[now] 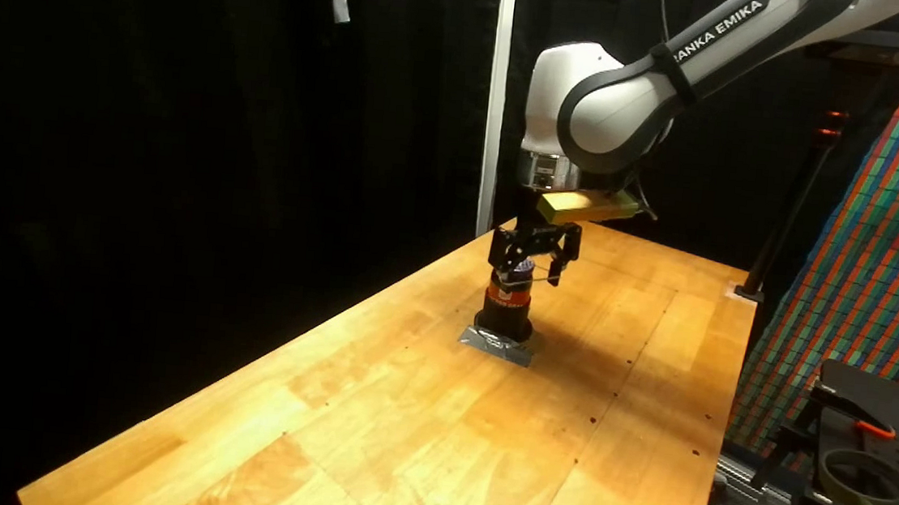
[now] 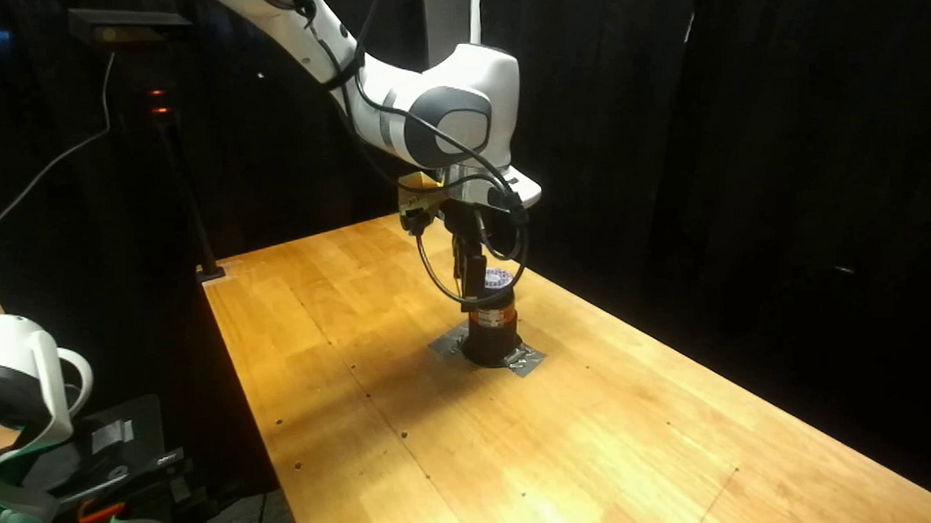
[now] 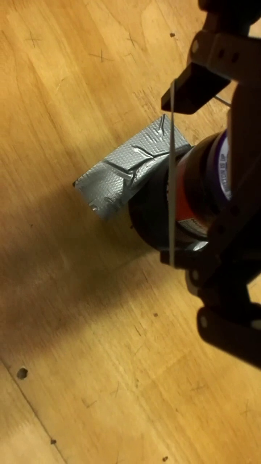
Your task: Put the rubber band on the cup
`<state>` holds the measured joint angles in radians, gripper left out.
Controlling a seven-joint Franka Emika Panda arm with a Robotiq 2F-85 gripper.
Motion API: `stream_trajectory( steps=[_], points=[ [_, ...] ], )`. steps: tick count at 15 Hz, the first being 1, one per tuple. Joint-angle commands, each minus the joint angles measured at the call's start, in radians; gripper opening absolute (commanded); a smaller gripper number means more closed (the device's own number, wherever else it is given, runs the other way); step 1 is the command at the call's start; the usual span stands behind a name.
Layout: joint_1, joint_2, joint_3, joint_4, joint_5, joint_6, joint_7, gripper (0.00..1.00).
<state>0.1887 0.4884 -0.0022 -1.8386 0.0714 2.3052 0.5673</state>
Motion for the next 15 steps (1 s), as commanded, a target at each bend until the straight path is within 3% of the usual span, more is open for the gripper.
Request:
stream_trajectory(
  steps=[1,8,12,15],
  points=[
    [0.050,-0.078,-0.015,-0.118,-0.060,0.063,0.054,0.66],
    [0.166,-0.160,-0.067,-0.292,-0.320,0.280,0.301,0.11],
    [0.265,-0.200,-0.186,-0.393,-0.606,0.523,0.611,0.10],
    [0.445,-0.200,-0.429,-0.401,-0.856,0.631,0.849,0.12]
  ],
)
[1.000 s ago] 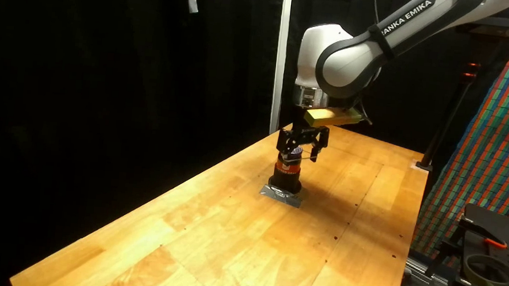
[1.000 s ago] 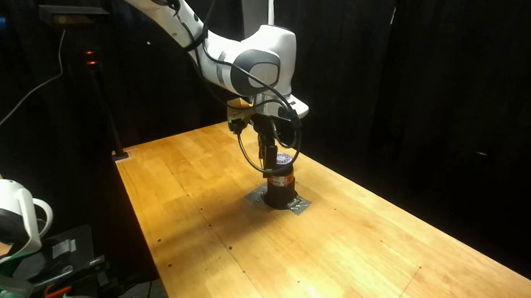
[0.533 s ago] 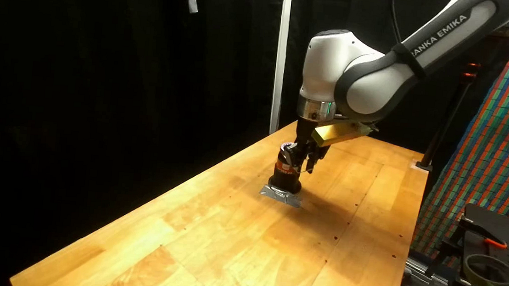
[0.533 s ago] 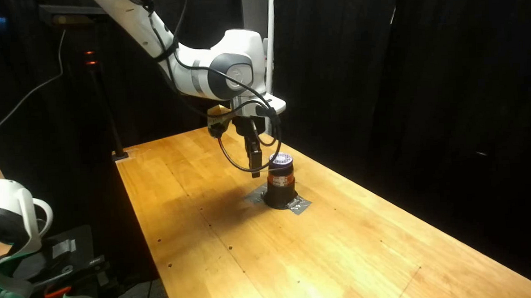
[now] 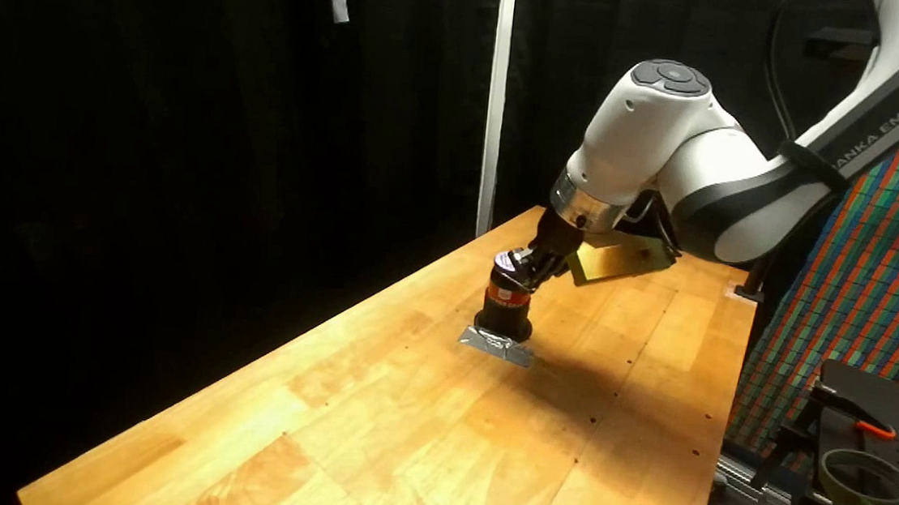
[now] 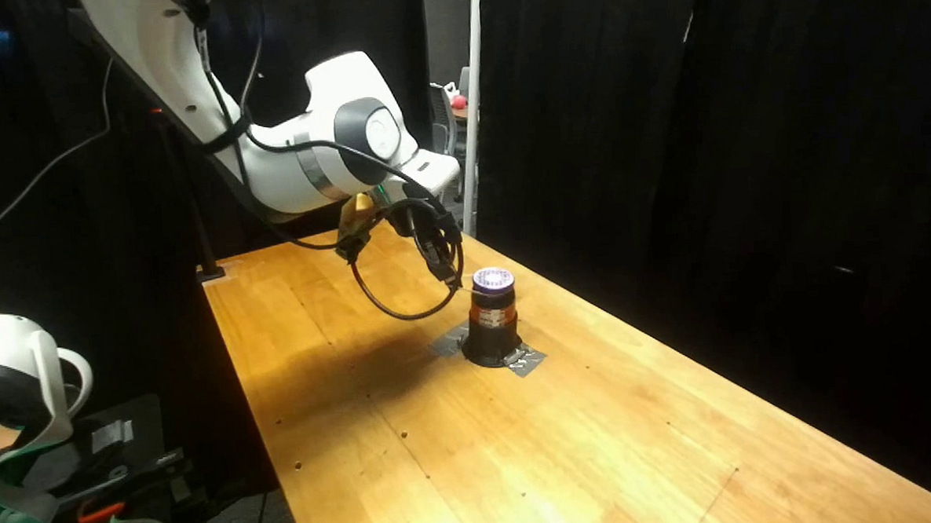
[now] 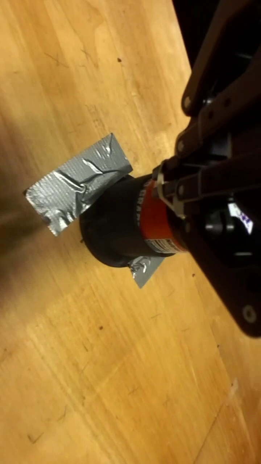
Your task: Put the rubber band on the cup
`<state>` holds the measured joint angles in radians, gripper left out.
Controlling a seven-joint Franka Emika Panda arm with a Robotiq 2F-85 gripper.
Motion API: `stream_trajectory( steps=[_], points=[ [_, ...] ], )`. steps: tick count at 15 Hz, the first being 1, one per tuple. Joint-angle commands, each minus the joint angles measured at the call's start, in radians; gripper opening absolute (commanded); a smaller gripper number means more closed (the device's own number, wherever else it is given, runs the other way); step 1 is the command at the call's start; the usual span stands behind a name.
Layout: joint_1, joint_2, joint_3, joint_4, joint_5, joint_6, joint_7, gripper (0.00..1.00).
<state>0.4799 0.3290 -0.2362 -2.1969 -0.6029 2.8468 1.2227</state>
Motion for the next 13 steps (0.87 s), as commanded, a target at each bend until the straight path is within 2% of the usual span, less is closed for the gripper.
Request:
stream_trajectory(
  steps=[1,3,7,8,9,10,11,13],
  points=[
    [0.209,-0.033,-0.270,-0.025,-0.269,0.102,0.274,0.12],
    [0.342,-0.016,-0.420,-0.010,-0.424,0.116,0.430,0.11],
    [0.524,-0.016,-0.569,-0.006,-0.726,0.108,0.738,0.12],
    [0.542,-0.025,-0.564,-0.019,-0.796,0.089,0.816,0.36],
    [0.553,-0.035,-0.560,-0.036,-0.820,0.091,0.846,0.37],
    [0.508,-0.009,-0.536,-0.014,-0.751,0.101,0.762,0.39],
    [0.519,-0.007,-0.535,-0.018,-0.762,0.100,0.784,0.19],
    [0.517,-0.002,-0.533,-0.018,-0.761,0.100,0.783,0.36]
  ],
)
